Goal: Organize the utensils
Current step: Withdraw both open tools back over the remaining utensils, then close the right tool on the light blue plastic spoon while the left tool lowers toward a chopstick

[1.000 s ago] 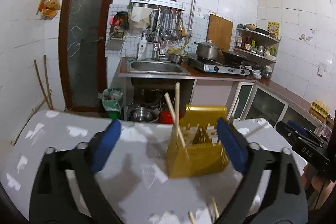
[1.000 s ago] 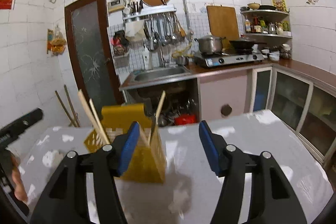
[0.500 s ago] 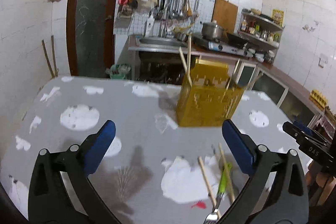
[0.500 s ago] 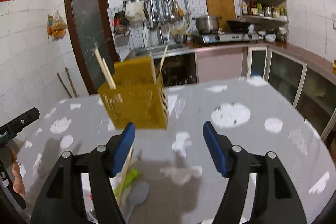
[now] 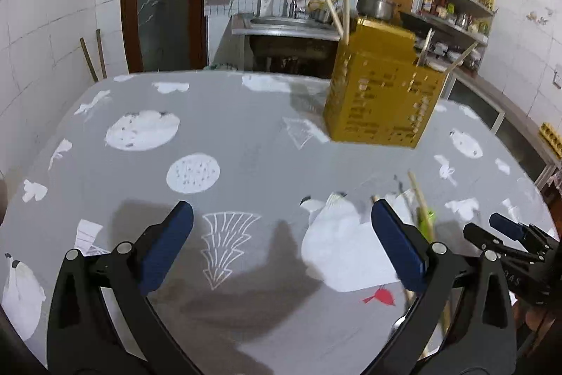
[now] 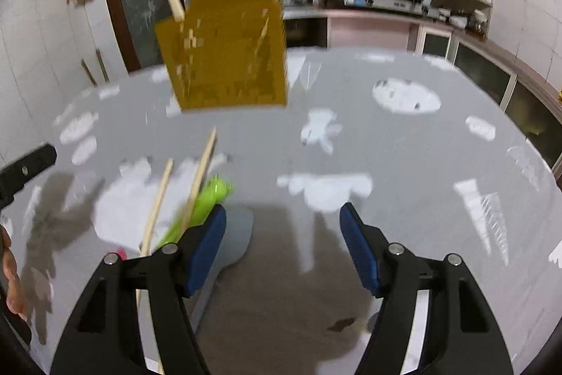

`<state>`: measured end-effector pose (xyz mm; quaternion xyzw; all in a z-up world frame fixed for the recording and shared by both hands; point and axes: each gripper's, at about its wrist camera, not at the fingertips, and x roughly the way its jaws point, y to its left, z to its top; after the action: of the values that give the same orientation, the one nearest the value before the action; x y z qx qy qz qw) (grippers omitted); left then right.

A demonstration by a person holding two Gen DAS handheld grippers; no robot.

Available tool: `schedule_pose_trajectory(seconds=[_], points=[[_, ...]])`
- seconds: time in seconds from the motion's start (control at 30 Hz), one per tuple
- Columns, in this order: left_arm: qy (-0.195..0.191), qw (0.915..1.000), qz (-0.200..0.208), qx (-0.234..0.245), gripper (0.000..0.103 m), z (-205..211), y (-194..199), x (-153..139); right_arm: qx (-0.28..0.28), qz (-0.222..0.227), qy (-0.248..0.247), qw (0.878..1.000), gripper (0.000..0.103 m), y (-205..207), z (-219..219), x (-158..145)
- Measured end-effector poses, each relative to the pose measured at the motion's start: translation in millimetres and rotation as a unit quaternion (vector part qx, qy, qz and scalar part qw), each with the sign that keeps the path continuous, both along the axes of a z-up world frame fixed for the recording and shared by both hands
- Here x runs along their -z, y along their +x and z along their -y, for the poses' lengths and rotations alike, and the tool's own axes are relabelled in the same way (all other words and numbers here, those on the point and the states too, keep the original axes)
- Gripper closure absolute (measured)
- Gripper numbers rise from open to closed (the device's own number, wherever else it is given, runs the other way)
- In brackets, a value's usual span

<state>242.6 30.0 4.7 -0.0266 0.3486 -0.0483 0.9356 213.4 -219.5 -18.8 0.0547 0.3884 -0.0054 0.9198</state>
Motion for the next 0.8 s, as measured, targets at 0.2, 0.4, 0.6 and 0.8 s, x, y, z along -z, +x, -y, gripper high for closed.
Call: schedule_pose_trajectory(seconds=[0.2, 0.4, 0.6, 0.8], points=[[0.003, 0.9994, -0.031, -0.013, 0.005, -6, 8, 18, -0.010, -0.025, -0.007, 1.000, 0.037, 1, -18, 11], [-0.006, 0.9984, -0.049, -0.028, 0.005, -13, 12, 23, -0.004, -0.045, -0.025, 0.999, 0.041, 3, -33, 16], [0.000, 0.9977, -0.064, -0.021, 0.005, -7, 10, 27, 0.007, -0.054, -0.022, 0.998, 0.057, 9, -34, 19], [-0.007, 0.9963, -0.084, -0.016, 0.005, 1, 12, 31, 0.005, -0.067, -0.011, 0.998, 0.067, 17, -35, 18]])
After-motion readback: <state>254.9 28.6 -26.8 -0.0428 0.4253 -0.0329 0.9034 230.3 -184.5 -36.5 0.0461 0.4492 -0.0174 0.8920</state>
